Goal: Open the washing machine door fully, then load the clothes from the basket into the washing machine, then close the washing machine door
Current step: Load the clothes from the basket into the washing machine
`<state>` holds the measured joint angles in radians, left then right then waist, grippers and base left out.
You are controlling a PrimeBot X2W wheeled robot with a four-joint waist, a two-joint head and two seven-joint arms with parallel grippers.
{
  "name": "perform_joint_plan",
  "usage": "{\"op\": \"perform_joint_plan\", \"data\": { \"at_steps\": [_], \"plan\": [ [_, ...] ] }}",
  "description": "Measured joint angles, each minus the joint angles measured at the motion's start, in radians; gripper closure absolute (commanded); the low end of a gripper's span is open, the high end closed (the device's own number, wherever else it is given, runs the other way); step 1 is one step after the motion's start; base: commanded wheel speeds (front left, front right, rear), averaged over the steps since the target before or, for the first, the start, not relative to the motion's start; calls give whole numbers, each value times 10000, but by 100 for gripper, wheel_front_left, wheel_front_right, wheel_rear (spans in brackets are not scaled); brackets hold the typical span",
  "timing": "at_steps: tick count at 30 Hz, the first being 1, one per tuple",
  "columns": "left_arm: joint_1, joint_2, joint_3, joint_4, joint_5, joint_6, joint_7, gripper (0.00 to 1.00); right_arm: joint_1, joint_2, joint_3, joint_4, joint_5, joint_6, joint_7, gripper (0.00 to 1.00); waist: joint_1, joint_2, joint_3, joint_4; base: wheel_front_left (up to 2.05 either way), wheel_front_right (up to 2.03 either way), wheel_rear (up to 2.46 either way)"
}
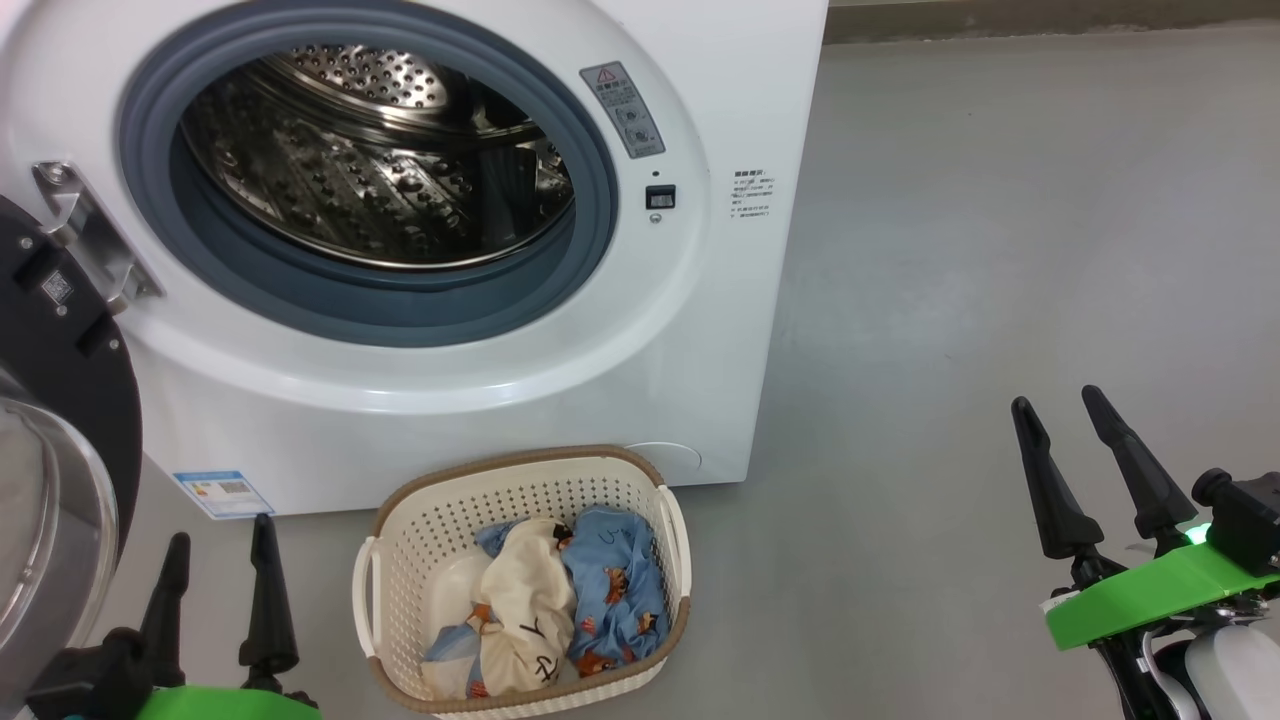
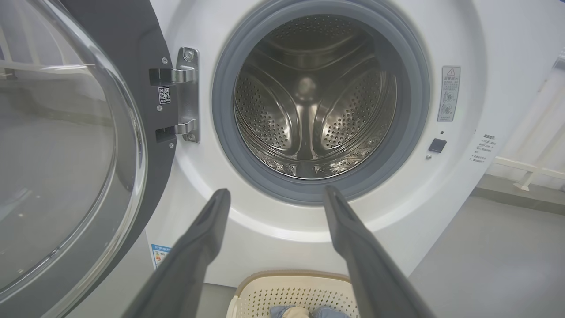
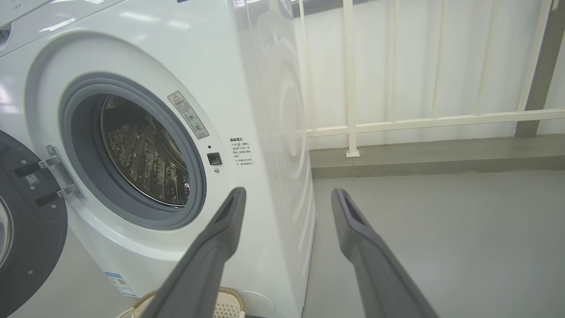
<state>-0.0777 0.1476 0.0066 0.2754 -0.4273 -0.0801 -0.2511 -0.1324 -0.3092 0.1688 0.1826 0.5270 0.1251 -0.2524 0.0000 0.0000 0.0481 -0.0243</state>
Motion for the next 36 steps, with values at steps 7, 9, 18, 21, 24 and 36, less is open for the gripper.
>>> {"op": "perform_joint_plan", "data": {
  "at_steps": [7, 9, 18, 21, 24, 36],
  "plan": [
    [-1, -50, 35, 6, 67, -77, 0, 0, 0, 2, 8, 4, 0, 0, 0, 0, 0, 0, 2, 0, 0, 0, 0],
    [-1, -59, 46, 6, 69, -84, 0, 0, 0, 2, 15, 4, 0, 0, 0, 0, 0, 0, 15, 0, 0, 0, 0],
    [-3, -84, 113, 6, 173, -159, 0, 0, 0, 2, 46, 0, 0, 0, 0, 0, 0, 0, 93, -5, 0, 0, 0],
    [-8, -88, 121, 8, 194, -161, 0, 0, -2, 2, 48, -2, 0, 0, 0, 0, 0, 0, 141, -13, 0, 0, 0],
    [-51, -115, 113, 63, 203, -180, 0, 0, -6, 2, 54, -2, 0, 0, 0, 0, 0, 0, 198, -31, 0, 0, 0],
    [-525, -180, -31, 198, 134, -267, 0, 0, -46, 0, 140, -46, 0, 0, 0, 0, 0, 0, 687, -205, 0, 0, 0]
  ]
}}
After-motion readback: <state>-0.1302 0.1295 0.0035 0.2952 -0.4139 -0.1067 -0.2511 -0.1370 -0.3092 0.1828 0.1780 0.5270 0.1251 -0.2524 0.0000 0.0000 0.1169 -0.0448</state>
